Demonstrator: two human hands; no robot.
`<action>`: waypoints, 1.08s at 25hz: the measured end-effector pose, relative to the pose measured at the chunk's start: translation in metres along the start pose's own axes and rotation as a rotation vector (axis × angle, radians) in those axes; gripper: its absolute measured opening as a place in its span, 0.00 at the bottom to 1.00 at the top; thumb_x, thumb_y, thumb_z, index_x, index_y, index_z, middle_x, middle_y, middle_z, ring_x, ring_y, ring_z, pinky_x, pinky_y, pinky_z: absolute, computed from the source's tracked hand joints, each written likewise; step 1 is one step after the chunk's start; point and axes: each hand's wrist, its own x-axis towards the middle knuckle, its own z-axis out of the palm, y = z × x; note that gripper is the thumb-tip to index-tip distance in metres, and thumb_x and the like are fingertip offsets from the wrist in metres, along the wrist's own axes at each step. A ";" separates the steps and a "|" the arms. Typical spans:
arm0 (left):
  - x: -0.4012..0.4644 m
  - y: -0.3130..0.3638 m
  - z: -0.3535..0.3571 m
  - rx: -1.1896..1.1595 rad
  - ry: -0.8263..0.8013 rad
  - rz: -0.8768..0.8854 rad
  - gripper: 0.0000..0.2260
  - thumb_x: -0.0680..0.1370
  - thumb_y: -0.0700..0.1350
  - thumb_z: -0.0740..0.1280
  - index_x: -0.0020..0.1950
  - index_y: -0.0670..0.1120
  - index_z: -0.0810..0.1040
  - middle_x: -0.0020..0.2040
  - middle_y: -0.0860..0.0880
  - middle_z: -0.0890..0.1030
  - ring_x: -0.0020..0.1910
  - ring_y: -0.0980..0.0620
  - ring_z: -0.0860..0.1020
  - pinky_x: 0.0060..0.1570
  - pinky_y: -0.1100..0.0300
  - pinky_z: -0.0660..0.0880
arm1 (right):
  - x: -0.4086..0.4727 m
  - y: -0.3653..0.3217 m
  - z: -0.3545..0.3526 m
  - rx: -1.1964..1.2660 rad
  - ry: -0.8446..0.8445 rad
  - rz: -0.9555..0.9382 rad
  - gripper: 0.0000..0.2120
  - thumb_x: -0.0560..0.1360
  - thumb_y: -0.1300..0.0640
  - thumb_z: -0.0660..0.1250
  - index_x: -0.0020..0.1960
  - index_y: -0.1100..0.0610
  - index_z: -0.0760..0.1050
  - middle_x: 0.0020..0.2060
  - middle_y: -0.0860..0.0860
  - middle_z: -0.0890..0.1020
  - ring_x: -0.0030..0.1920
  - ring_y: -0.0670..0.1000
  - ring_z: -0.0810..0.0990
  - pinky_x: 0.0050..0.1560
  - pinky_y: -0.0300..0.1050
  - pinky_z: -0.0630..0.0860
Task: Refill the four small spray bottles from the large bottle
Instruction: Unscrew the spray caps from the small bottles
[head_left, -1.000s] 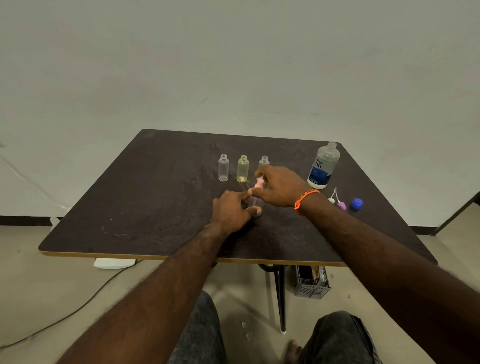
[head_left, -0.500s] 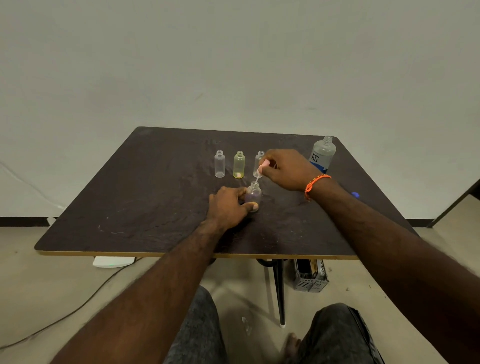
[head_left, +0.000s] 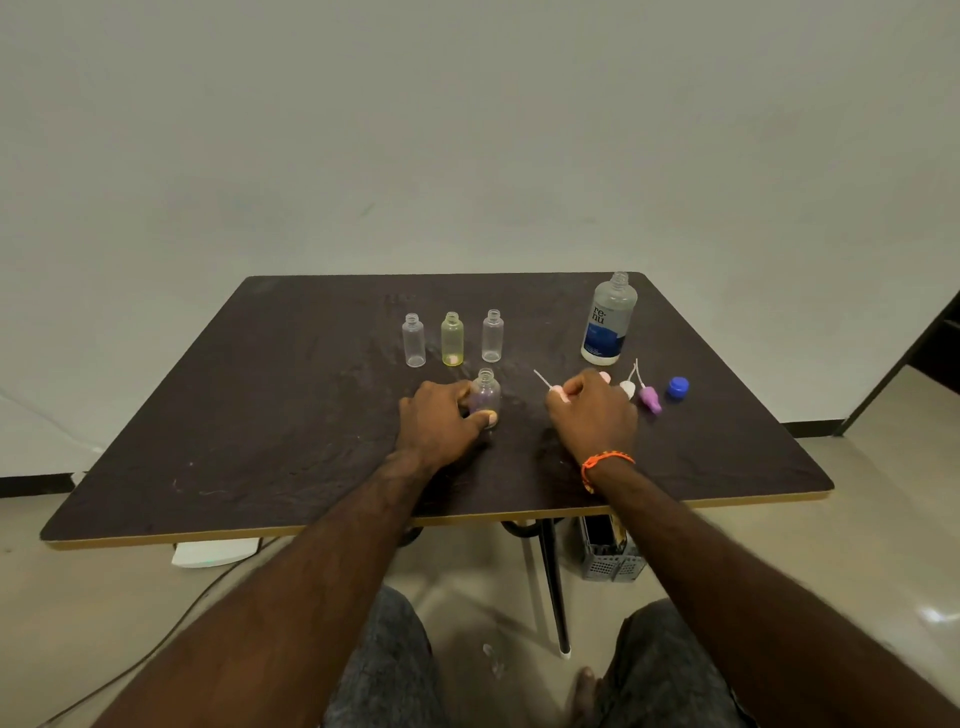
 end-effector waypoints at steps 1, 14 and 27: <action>0.001 0.002 0.001 0.007 0.000 0.006 0.12 0.75 0.61 0.73 0.52 0.54 0.82 0.44 0.58 0.84 0.50 0.54 0.80 0.60 0.45 0.69 | 0.002 0.004 -0.003 -0.048 0.038 0.009 0.09 0.74 0.45 0.65 0.45 0.50 0.78 0.40 0.49 0.81 0.46 0.52 0.78 0.52 0.53 0.76; 0.009 0.001 0.016 -0.102 -0.005 0.040 0.15 0.74 0.61 0.72 0.58 0.59 0.84 0.48 0.61 0.86 0.51 0.56 0.82 0.62 0.41 0.74 | 0.040 0.045 -0.026 -0.343 0.114 0.076 0.20 0.76 0.40 0.66 0.56 0.54 0.77 0.49 0.53 0.84 0.54 0.56 0.79 0.60 0.56 0.72; 0.010 0.002 0.014 -0.097 -0.012 0.030 0.14 0.76 0.59 0.73 0.60 0.58 0.83 0.51 0.60 0.86 0.54 0.57 0.80 0.64 0.44 0.66 | 0.040 0.050 -0.025 -0.351 0.060 -0.037 0.16 0.78 0.41 0.63 0.50 0.54 0.78 0.42 0.51 0.83 0.50 0.55 0.80 0.63 0.60 0.70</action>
